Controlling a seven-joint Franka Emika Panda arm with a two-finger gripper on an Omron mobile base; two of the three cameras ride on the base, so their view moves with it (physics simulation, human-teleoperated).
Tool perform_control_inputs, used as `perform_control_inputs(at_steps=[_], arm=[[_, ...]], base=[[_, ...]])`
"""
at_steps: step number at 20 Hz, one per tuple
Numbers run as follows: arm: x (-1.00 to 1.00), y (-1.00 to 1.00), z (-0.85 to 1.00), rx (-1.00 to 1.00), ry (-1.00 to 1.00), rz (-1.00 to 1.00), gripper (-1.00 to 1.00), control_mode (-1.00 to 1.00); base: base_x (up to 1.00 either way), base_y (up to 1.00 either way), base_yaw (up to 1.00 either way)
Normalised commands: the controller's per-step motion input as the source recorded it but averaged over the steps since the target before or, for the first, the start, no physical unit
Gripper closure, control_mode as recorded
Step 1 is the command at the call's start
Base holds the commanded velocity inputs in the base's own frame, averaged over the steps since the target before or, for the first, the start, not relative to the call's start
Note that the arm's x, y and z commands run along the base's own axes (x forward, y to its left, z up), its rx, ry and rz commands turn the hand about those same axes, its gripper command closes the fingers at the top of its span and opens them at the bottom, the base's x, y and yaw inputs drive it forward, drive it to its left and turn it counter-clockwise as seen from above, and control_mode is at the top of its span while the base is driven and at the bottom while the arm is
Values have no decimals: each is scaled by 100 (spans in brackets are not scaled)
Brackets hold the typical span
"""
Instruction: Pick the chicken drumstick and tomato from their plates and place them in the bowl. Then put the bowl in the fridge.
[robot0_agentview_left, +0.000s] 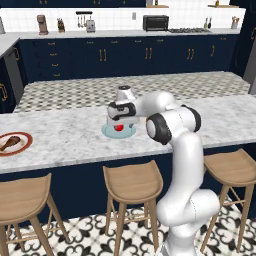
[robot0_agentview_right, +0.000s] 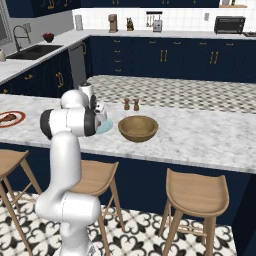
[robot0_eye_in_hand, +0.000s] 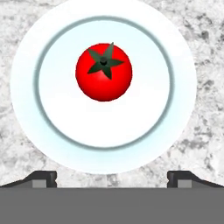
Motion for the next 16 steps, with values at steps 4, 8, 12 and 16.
perform_control_inputs(at_steps=[4,8,12,16], arm=[[7,0,-21,0,0,0,-100,-100],[13,0,-1,0,-3,0,-100,-100],[27,0,0,0,-1,0,-100,-100],[22,0,-3,0,0,0,-100,-100]], base=[[0,0,0],[0,0,0],[0,0,0],[0,0,0]])
